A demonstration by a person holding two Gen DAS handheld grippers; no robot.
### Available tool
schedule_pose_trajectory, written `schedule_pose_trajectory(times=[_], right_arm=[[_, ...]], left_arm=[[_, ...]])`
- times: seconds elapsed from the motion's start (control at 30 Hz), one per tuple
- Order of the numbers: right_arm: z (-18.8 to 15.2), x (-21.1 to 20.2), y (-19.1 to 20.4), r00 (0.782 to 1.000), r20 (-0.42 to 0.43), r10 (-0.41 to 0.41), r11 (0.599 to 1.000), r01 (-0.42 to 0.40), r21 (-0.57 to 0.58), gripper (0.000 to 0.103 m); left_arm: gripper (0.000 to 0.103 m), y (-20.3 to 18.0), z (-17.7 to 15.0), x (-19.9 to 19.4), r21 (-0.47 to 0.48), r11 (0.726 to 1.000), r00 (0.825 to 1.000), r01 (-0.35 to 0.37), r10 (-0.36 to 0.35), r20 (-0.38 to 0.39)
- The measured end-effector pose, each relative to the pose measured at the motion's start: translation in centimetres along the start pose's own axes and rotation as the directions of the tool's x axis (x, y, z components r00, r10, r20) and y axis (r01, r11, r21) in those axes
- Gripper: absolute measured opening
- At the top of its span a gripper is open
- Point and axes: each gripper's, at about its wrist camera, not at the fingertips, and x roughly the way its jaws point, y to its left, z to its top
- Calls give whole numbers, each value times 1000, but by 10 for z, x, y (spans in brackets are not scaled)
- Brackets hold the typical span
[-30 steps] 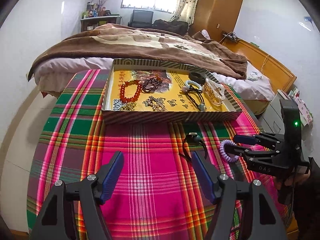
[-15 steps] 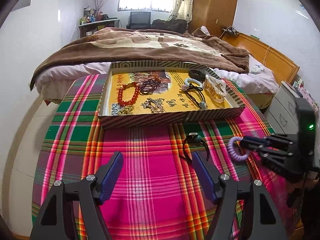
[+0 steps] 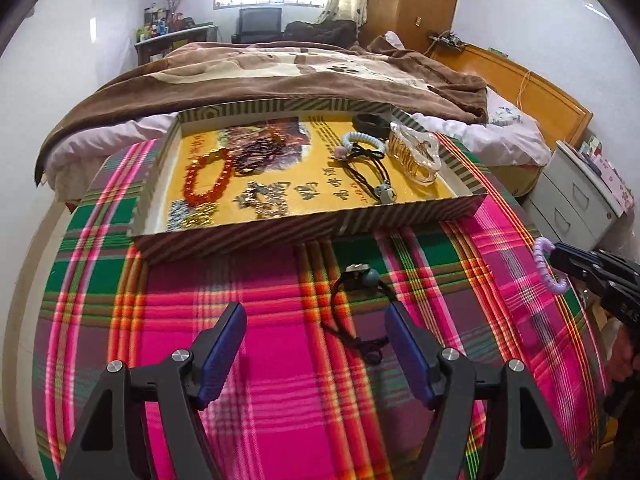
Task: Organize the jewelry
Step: 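Grasp the black hair tie with bead using the left tool while the right tool holds the lavender coil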
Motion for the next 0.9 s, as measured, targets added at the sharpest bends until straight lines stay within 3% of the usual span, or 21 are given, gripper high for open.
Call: schedule_pose_trajectory(times=[0.3,0.43,0.77,0.83,0.9], right_arm=[[-7,-15,-12,999,34,8,999,-9,38,9],[-9,-17,-15,999,42,16,999,-18,46,9],[-13,-14,-20,999,37,24,998,-26,63,10],[-13,-13,-21,999,37,26,997,-28,67,10],[-14,-12,-21,999,37,27,997,-29,69,10]], left_arm=[[71,-14,14,34,72,995,996,-63,67,-60],[71,-23,16,40,113,992,997,-50,57,-57],[73,-31,21,53,108,993,998,-47,52,-45],[70,-33,20,53,110,993,998,-47,52,-37],[56,-36,19,51,125,991,999,-37,41,-31]])
